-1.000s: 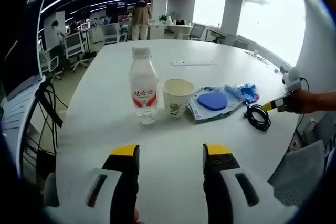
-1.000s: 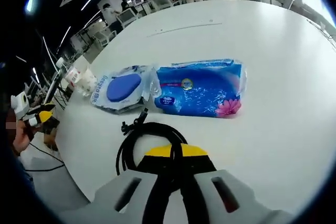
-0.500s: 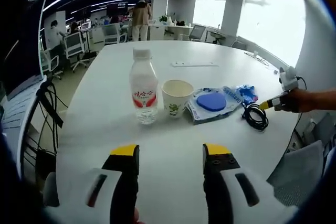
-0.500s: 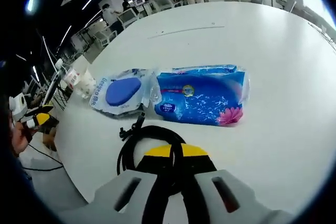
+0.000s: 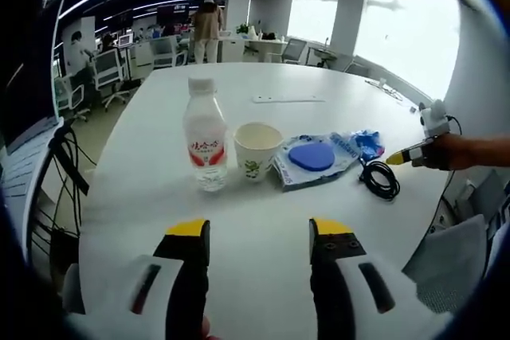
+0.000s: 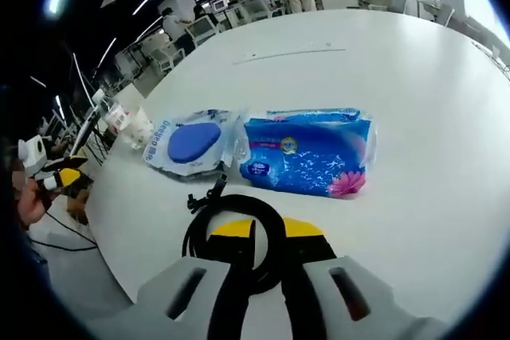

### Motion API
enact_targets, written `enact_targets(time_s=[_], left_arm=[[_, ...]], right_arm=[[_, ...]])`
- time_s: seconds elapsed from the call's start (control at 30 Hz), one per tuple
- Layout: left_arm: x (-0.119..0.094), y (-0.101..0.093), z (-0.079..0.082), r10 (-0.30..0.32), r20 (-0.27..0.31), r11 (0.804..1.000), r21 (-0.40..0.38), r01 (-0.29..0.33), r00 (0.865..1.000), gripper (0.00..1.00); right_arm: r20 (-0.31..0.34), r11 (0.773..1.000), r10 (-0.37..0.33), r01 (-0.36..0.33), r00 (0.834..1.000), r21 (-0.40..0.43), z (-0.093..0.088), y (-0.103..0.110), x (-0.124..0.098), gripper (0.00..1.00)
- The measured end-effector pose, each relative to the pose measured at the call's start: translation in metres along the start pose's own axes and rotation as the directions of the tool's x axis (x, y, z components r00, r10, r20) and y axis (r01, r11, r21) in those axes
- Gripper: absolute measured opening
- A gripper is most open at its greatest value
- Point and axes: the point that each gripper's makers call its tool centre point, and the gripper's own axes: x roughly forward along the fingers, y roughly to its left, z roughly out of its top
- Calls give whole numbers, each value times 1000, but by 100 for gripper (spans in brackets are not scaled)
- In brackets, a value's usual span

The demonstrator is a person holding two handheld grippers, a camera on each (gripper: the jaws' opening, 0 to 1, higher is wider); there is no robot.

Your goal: Arrange the tabletop items into an orderly group along one side of the table until the central work area is clear of visible clutter.

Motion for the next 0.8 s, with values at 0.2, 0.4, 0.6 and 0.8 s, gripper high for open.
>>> enact_targets(time_s=[0.2, 0.4, 0.6, 0.8], left_arm=[[-2, -3, 3, -6, 10, 1000, 6, 6, 1000, 50], [-7, -5, 5, -10, 21, 1000, 9, 10, 1000, 50], [-12, -6, 4, -15, 29, 1000, 8, 15, 999, 50], [-14, -8, 3, -23, 29, 1000, 16, 23, 999, 50]], right_arm=[[23, 1000, 7, -6, 1000, -28, 6, 1, -9, 12], [40, 999, 21, -19, 999, -43, 8, 4, -18, 14], [67, 996, 48, -43, 997, -78, 16, 14, -29, 17], [90, 984, 92, -76, 992, -161, 24, 27, -44, 20]])
